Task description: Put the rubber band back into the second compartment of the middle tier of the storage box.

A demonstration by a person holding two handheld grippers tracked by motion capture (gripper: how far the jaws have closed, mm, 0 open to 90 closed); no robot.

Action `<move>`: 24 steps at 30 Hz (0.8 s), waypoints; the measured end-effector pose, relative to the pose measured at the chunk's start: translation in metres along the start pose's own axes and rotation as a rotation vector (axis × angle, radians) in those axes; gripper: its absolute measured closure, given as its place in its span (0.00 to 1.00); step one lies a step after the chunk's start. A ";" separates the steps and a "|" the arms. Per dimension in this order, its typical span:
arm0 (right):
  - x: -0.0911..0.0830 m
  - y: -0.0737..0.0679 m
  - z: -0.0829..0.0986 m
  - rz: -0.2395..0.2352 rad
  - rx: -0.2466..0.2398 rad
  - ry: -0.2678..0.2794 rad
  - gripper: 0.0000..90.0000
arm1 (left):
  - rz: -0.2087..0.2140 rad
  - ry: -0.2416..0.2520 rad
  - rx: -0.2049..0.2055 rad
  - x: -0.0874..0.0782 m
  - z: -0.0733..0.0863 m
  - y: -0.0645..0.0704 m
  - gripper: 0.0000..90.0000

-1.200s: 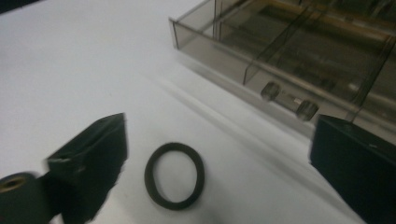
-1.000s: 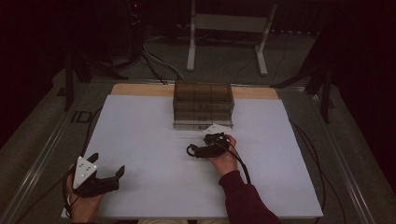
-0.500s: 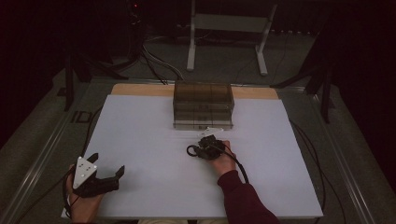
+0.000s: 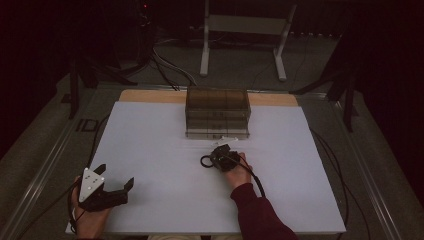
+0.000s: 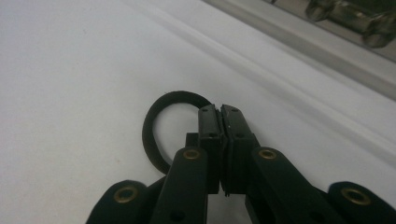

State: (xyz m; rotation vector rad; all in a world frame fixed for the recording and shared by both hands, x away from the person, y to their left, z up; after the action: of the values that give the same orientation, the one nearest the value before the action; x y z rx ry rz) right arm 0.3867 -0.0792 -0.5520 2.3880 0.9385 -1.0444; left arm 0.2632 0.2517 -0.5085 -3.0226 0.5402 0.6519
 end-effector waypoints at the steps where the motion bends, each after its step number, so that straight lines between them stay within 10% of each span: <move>1: -0.001 0.001 -0.001 0.001 -0.002 0.006 0.98 | 0.001 -0.001 0.001 0.000 0.000 0.000 0.00; 24: -0.037 0.012 -0.023 -0.002 -0.009 0.091 0.98 | 0.002 -0.004 0.005 0.001 0.000 0.001 0.00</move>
State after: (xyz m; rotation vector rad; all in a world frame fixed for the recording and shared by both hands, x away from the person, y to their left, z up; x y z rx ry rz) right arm 0.3882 -0.0907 -0.5088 2.4456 0.9751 -0.9366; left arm 0.2635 0.2506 -0.5090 -3.0160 0.5442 0.6551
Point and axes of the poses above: each handheld gripper's, and its own axes: x roughly forward along the jaws, z roughly out of its underside, y roughly to its right, the point moved 5 cm from there along x, roughly forward along the jaws, and after that the axes turned 8 degrees about -x, right-handed, at the moved point
